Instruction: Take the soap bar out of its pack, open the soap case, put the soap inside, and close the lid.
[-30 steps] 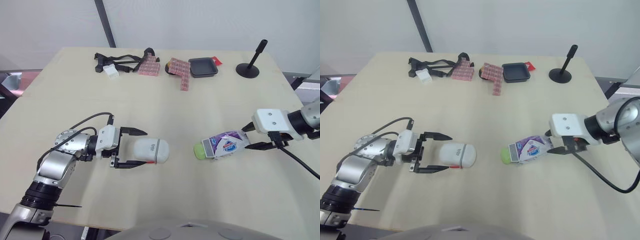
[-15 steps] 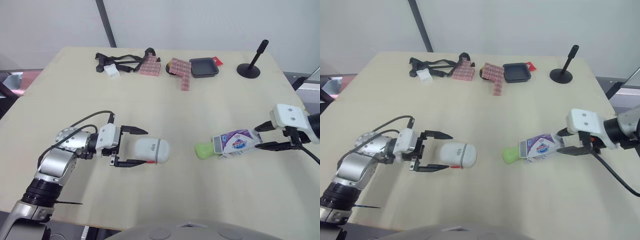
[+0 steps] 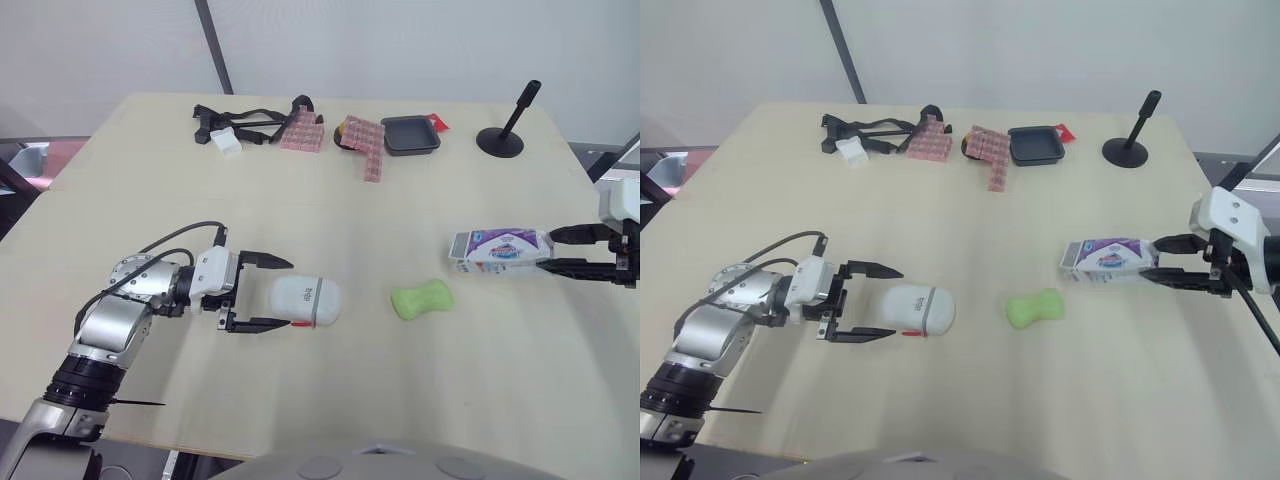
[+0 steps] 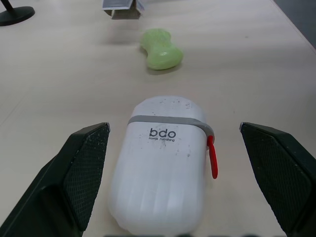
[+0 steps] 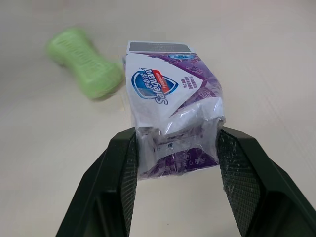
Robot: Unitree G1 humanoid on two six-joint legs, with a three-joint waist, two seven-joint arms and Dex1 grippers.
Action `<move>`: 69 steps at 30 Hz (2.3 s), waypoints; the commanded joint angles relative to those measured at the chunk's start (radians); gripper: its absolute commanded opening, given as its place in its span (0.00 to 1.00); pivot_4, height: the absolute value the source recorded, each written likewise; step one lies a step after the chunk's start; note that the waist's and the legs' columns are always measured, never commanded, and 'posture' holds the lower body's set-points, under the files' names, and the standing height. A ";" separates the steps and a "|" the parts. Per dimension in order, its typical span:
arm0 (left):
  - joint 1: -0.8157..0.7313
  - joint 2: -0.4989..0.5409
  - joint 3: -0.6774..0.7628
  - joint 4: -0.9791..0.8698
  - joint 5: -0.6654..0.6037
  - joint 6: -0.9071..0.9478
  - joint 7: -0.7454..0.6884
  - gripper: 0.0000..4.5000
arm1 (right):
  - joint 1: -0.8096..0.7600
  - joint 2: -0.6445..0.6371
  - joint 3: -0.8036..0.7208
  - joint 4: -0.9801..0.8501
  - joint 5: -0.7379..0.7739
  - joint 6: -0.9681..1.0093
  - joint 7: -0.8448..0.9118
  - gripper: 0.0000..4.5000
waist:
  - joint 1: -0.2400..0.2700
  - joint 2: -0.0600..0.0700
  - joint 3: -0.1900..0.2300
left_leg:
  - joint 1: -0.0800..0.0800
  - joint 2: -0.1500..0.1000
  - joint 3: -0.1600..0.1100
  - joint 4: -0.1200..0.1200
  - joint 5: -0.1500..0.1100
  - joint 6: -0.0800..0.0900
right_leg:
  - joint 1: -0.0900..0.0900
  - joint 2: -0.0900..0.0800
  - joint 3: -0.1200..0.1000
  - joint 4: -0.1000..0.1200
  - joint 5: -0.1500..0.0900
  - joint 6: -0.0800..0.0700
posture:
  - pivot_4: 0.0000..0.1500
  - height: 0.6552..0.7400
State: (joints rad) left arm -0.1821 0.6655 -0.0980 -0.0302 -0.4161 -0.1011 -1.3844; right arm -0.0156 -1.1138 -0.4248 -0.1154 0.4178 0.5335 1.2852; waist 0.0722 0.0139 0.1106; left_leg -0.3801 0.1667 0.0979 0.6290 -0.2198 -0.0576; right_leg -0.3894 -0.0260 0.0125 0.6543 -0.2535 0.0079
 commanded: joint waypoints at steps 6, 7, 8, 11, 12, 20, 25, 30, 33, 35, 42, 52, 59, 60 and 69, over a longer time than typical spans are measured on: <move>-0.005 0.008 0.017 0.016 0.007 -0.035 -0.004 1.00 | 0.031 0.183 -0.075 -0.056 -0.006 0.064 -0.307 0.54 | 0.003 0.000 0.000 | -0.001 0.000 0.000 0.000 0.000 0.000 | -0.001 0.000 0.000 0.001 0.000 0.000 | 1.00 1.00; -0.005 0.008 0.019 0.018 0.008 -0.037 -0.002 1.00 | 0.041 0.223 -0.086 -0.076 -0.006 0.072 -0.361 0.54 | 0.005 0.000 0.000 | -0.001 0.000 0.000 0.000 0.000 0.000 | -0.001 0.000 0.000 0.001 0.000 0.000 | 1.00 1.00; -0.005 0.008 0.020 0.020 0.008 -0.038 -0.001 1.00 | 0.047 0.256 -0.094 -0.094 -0.012 0.078 -0.413 0.54 | 0.006 0.000 0.000 | -0.001 0.000 0.000 0.000 0.000 0.000 | -0.001 0.000 0.000 0.001 0.000 0.000 | 1.00 1.00; -0.004 0.008 0.022 0.022 0.008 -0.038 0.000 1.00 | 0.053 0.337 -0.111 -0.135 -0.036 0.078 -0.546 0.54 | 0.006 0.001 0.000 | -0.002 0.000 0.001 0.000 0.000 0.000 | -0.002 0.000 0.000 0.001 0.000 0.000 | 1.00 1.00; -0.003 0.008 0.022 0.023 0.007 -0.037 0.001 1.00 | 0.049 0.373 -0.118 -0.150 -0.039 0.085 -0.601 0.54 | 0.005 0.001 0.000 | -0.002 0.000 0.001 0.000 0.000 0.000 | -0.002 0.000 0.001 0.001 0.000 0.000 | 1.00 1.00; -0.006 -0.002 0.030 0.023 -0.028 -0.002 0.003 1.00 | 0.059 0.570 -0.099 -0.259 -0.109 0.151 -0.925 0.54 | 0.004 0.002 0.000 | -0.001 -0.001 0.002 -0.001 0.001 -0.002 | -0.002 0.000 0.001 0.001 0.000 0.000 | 1.00 1.00; -0.028 -0.022 0.069 -0.004 -0.128 0.144 0.052 1.00 | 0.093 0.683 -0.097 -0.310 -0.126 0.198 -1.062 0.54 | 0.002 0.001 0.000 | 0.002 -0.001 0.002 -0.004 0.005 -0.010 | -0.002 0.000 0.001 0.001 0.002 0.005 | 1.00 1.00; -0.027 -0.028 0.091 -0.025 -0.155 0.179 0.060 1.00 | 0.130 0.710 -0.097 -0.299 -0.123 0.201 -1.083 0.54 | -0.005 0.002 0.000 | 0.003 -0.001 0.002 -0.005 0.005 -0.011 | -0.001 0.000 0.002 0.001 0.003 0.005 | 1.00 1.00; -0.026 -0.033 0.099 -0.024 -0.154 0.155 0.047 1.00 | 0.140 0.718 -0.096 -0.276 -0.119 0.209 -1.094 0.54 | -0.009 0.002 0.000 | 0.005 -0.001 0.002 -0.006 0.006 -0.013 | 0.002 0.000 0.002 0.000 0.003 0.005 | 1.00 1.00; -0.030 -0.038 0.106 -0.018 -0.156 0.154 0.048 1.00 | 0.146 0.719 -0.086 -0.265 -0.119 0.216 -1.096 0.54 | -0.012 0.002 0.000 | 0.005 -0.001 0.002 -0.007 0.006 -0.013 | 0.003 0.000 0.002 -0.001 0.003 0.006 | 1.00 1.00; -0.026 -0.033 0.104 -0.012 -0.139 0.136 0.013 1.00 | 0.146 0.701 -0.046 -0.256 -0.121 0.225 -1.079 0.54 | -0.021 0.002 0.000 | 0.008 -0.001 0.001 -0.012 0.007 -0.015 | 0.009 0.000 0.001 -0.004 0.003 0.006 | 1.00 1.00; -0.018 -0.036 0.105 -0.031 -0.139 0.127 0.002 1.00 | 0.168 0.668 -0.047 -0.218 -0.113 0.189 -1.033 0.67 | -0.021 0.001 0.000 | 0.008 -0.001 0.001 -0.013 0.007 -0.016 | 0.010 0.000 0.001 -0.004 0.003 0.006 | 1.00 1.00; -0.024 -0.037 0.103 -0.021 -0.127 0.110 0.005 1.00 | 0.184 0.619 -0.047 -0.214 -0.117 0.143 -0.966 0.99 | -0.021 0.002 0.000 | 0.008 -0.001 0.001 -0.013 0.007 -0.016 | 0.010 0.000 0.001 -0.004 0.003 0.006 | 1.00 1.00; -0.024 -0.037 0.103 -0.020 -0.125 0.109 0.005 1.00 | 0.188 0.608 -0.051 -0.213 -0.119 0.135 -0.955 0.99 | -0.021 0.002 0.000 | 0.008 -0.001 0.001 -0.013 0.007 -0.016 | 0.010 0.000 0.001 -0.004 0.003 0.006 | 1.00 1.00; -0.029 -0.032 0.091 -0.001 -0.090 0.066 -0.016 1.00 | 0.155 0.451 -0.112 -0.150 -0.059 -0.038 -0.726 0.99 | -0.023 0.002 0.000 | 0.008 -0.001 0.001 -0.013 0.006 -0.014 | 0.010 0.000 0.001 -0.005 0.003 0.006 | 1.00 1.00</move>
State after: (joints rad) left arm -0.2010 0.6222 -0.0192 -0.0292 -0.5096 -0.0113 -1.3939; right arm 0.1532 -0.6382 -0.4966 -0.2524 0.3345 0.5504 0.5086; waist 0.0489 0.0157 0.1108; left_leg -0.3726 0.1654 0.0987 0.6164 -0.2141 -0.0702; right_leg -0.3796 -0.0257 0.0134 0.6498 -0.2505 0.0137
